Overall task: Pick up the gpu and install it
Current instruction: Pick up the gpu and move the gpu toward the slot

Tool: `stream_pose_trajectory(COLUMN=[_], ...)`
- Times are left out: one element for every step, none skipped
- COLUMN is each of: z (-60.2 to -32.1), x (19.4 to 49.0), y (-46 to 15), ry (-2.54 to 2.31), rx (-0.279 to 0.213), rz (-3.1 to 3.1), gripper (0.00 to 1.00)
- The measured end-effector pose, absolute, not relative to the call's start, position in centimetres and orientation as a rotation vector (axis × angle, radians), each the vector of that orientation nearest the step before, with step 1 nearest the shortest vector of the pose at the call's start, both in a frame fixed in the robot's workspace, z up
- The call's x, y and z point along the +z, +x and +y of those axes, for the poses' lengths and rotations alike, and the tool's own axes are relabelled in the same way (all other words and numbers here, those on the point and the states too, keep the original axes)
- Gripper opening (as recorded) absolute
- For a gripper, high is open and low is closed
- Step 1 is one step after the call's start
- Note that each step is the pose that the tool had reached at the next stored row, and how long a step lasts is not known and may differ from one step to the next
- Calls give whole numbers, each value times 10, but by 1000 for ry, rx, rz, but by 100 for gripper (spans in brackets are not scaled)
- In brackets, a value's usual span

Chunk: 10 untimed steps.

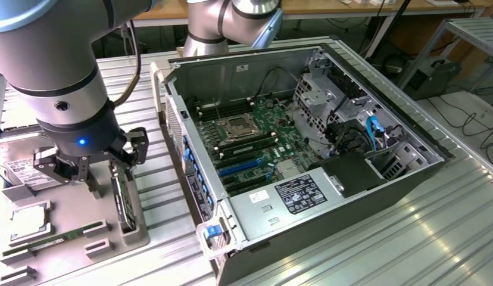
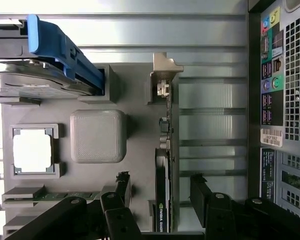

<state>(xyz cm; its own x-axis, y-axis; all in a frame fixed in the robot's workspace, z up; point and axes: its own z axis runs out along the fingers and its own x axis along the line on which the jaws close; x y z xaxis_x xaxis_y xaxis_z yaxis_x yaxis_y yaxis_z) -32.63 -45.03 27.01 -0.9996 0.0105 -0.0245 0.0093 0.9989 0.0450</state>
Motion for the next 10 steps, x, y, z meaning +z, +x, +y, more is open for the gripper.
stream_pose_trajectory(z=[-450,-450,-450,-450,-450,-449,-448,-448,-447,-447], x=[269,268,268,267,267,266,265,265,264,264], y=[-326,-326,-326,-326,-326,-326,-326,-326,-326,-326], ry=[15,15,15,15,15,16,15,15,15,15], rx=[70,70,69,69,70,70,70,70,70,69], rz=[3116,3116,3116,3116,3116,3116,3116,3116,3116,3116], gripper=[60,60,60,60,60,60,60,60,60,60])
